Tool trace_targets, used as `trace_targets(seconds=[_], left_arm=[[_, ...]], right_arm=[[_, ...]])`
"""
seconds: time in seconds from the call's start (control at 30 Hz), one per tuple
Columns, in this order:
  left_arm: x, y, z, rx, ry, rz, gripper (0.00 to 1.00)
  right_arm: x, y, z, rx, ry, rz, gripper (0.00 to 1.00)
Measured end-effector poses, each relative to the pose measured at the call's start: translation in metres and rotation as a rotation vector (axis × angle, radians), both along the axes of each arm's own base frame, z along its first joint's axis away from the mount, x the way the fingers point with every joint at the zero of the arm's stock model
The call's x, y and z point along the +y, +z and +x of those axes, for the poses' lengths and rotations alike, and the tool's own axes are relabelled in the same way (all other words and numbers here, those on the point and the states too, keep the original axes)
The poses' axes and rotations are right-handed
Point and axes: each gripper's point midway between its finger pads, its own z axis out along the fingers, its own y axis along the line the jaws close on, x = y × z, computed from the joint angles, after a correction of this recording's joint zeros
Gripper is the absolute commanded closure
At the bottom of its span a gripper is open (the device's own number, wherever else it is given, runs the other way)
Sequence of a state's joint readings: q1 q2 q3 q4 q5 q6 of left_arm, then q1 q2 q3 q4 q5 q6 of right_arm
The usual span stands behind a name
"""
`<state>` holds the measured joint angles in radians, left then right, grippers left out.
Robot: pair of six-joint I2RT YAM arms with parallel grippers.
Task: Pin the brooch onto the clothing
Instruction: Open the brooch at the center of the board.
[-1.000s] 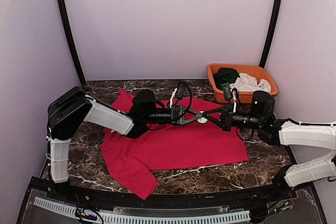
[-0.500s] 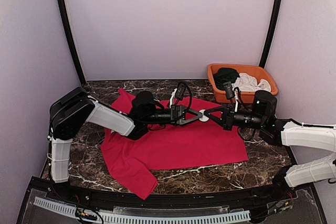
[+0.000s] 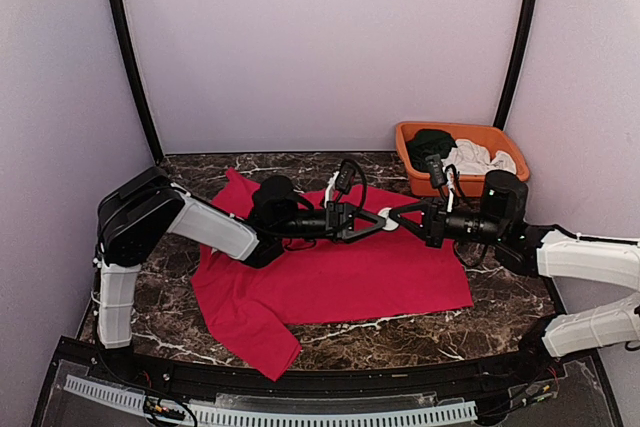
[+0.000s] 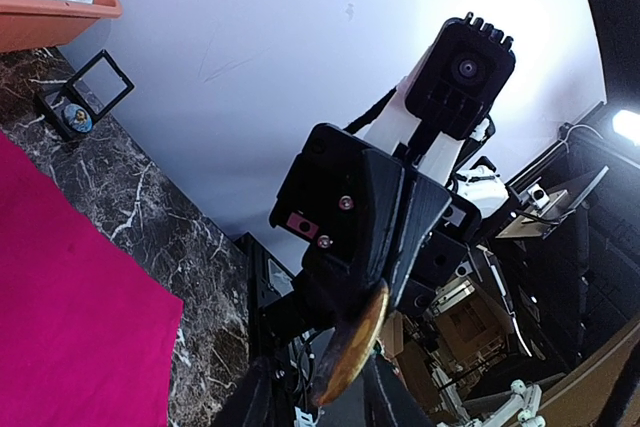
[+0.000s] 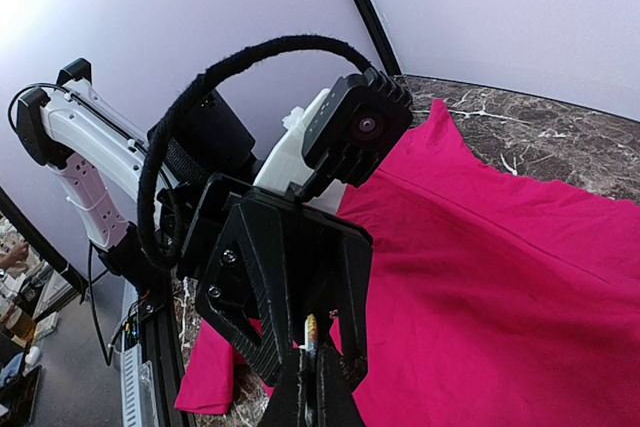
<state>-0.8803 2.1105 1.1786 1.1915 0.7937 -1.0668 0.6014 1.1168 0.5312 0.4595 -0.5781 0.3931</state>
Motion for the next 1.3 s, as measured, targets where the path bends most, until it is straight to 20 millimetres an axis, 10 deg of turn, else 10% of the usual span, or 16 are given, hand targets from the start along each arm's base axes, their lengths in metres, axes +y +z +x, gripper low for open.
trace_targets(seconds=[0.57, 0.83, 1.3], left_arm=[[-0.0055, 0.0056, -0.0004, -0.002, -0.013, -0.022, 0.83], [-0.0057, 0.0041, -0.0011, 0.001, -0.018, -0.029, 0.63], [-0.0052, 0.006, -0.0014, 0.008, -0.022, -0.054, 0.77]], right_arm=[[-0.0008, -0.0012, 0.0013, -0.007, -0.008, -0.009, 1.0], [-0.002, 0.0028, 0.0, -0.019, -0.01, -0.004, 1.0], [-0.0031, 0.0073, -0.0011, -0.031, -0.012, 0.004, 1.0]])
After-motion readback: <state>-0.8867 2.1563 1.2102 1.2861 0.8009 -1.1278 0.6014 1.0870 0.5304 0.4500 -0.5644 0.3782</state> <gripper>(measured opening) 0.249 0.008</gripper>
